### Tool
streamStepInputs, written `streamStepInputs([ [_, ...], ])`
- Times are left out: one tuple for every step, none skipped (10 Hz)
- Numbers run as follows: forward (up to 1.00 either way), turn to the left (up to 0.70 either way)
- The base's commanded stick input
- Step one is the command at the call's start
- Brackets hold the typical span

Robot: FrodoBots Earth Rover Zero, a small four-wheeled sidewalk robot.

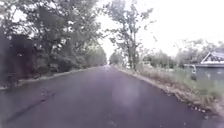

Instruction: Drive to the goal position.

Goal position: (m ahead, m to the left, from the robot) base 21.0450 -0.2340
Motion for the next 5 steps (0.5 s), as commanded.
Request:
streamStepInputs([
  [1.00, 0.14],
  [1.00, 0.00],
  [1.00, 0.00],
  [1.00, 0.00],
  [1.00, 0.00],
])
